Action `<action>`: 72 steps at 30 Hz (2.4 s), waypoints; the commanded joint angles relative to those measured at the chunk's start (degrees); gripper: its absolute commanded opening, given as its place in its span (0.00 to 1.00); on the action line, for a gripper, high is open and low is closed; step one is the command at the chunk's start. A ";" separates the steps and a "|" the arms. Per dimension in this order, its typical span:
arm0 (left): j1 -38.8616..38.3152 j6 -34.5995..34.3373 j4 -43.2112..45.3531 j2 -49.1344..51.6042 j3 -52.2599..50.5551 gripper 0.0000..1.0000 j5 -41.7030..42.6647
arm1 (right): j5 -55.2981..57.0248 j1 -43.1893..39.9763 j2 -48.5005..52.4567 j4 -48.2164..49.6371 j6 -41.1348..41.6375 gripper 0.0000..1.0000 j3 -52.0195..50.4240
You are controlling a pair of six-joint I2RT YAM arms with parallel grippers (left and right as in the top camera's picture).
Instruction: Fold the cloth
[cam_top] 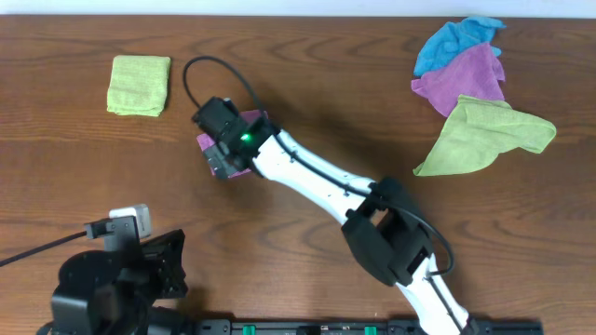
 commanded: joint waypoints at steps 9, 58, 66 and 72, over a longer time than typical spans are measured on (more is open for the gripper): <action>0.39 -7.96 21.79 0.09 -25.46 0.95 -1.27 | -10.47 -11.58 -0.13 -5.60 1.49 0.04 -0.46; 0.44 -24.59 75.58 35.50 -38.86 0.95 9.90 | -13.25 -13.05 -2.10 -21.59 -0.07 0.01 -0.46; 0.44 -25.70 79.54 40.04 -38.86 0.95 14.51 | -18.21 -17.81 -17.22 -20.83 -2.56 0.02 -0.46; 0.44 -25.94 83.84 45.62 -38.86 0.95 18.43 | -27.50 -24.59 -17.70 -20.79 -4.81 0.06 -0.98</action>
